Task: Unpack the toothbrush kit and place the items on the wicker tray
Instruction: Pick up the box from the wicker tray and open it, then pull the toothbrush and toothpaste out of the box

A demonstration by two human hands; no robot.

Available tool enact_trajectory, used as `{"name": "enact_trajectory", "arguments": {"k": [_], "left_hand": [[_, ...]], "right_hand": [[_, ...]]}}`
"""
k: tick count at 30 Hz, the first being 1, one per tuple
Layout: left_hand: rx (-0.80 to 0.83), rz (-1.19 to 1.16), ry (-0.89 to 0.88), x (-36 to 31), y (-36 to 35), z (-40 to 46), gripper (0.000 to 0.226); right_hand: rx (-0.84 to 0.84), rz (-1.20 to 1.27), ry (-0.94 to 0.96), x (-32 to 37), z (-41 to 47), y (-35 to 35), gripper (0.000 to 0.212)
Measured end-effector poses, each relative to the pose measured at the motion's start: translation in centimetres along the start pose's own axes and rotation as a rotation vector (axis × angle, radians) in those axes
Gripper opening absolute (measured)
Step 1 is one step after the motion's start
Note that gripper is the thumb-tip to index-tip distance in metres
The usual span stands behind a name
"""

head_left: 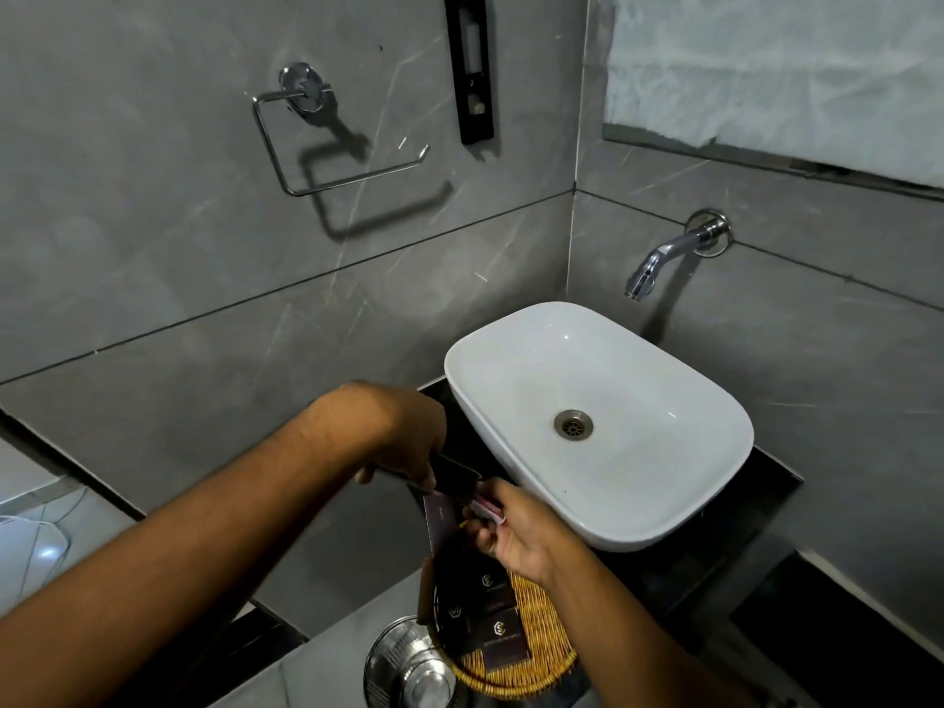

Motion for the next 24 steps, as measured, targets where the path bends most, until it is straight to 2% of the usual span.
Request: {"name": "enact_trajectory", "arguments": {"k": [4, 7, 10, 12, 15, 20, 24], "left_hand": [[-0.072, -0.238, -0.062, 2.3, -1.7, 0.4, 0.029], [-0.164, -0.385, -0.116, 4.1, -4.0, 0.7, 0.03], [-0.203, -0.578, -0.061, 7.6, -7.6, 0.9, 0.029], [-0.208, -0.727, -0.02, 10.0, -10.7, 1.1, 0.02], [-0.224, -0.967, 0.036, 12.6, -15.8, 1.5, 0.012], [-0.363, -1.431, 0.14, 13.3, -22.9, 5.1, 0.028], [-0.366, -1.487, 0.175, 13.2, -27.7, 10.1, 0.022]], "right_hand": [[-0.024, -0.014, 0.078, 1.4, 0.1, 1.7, 0.008], [-0.084, -0.062, 0.11, 2.6, 0.0, 3.3, 0.014], [-0.147, -0.187, 0.136, 4.3, -0.4, 4.0, 0.005], [-0.233, -0.256, 0.185, 5.9, -0.9, 4.8, 0.007], [-0.354, -0.5, 0.292, 8.7, -1.7, 5.2, 0.01], [-0.387, -0.864, 0.416, 10.2, -2.8, 3.7, 0.02], [-0.348, -1.07, 0.424, 9.4, -2.5, 1.8, 0.013]]}}
Point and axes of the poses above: each hand's wrist, its own z-axis towards the middle knuckle, its own y-axis out of the back of the hand, x = y × z, the point moved 7 cm from there along z, towards the middle knuckle, and after that the axes turned 6 degrees about -z, right-handed, at the moved point
